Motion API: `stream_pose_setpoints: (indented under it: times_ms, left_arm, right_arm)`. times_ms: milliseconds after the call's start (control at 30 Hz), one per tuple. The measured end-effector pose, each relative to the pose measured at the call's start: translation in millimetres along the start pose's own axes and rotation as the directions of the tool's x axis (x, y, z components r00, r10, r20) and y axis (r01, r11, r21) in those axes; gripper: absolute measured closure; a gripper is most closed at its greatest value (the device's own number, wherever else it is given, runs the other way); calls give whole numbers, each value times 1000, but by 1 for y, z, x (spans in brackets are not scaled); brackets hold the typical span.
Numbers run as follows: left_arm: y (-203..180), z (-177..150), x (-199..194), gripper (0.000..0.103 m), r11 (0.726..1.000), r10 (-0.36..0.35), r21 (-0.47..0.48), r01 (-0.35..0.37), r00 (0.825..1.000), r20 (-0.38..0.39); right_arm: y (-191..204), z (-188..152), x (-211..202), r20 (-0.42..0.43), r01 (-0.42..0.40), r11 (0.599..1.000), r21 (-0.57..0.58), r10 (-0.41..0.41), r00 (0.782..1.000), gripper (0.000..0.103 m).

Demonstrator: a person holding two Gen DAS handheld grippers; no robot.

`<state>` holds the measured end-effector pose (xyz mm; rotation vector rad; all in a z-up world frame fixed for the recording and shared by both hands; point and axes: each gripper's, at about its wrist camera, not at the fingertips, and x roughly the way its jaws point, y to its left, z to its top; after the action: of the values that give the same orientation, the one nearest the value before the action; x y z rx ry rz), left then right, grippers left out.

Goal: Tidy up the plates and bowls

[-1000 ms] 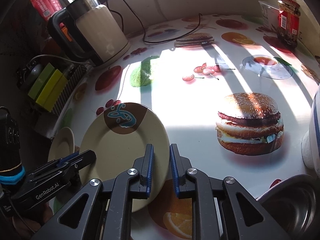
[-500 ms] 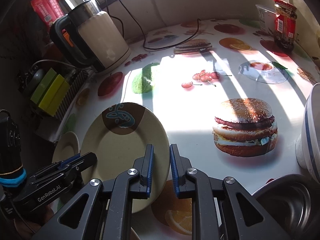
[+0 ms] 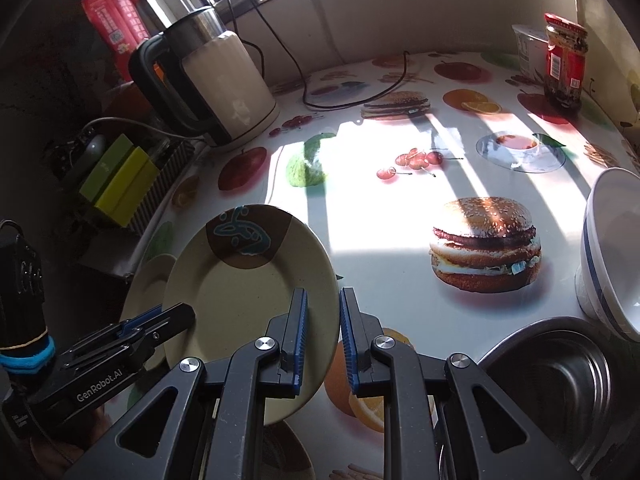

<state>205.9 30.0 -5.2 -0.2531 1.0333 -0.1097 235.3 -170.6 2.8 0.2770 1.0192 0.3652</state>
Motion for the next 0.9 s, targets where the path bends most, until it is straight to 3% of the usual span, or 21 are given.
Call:
stream_pose_setpoints:
  times_ms: [900]
  left_arm:
    - [8,-59,-39,75,999,3,-33,-2,1000,15]
  right_arm:
    - [25,-57,-35,-10,-14,999,-33,13,1000,87]
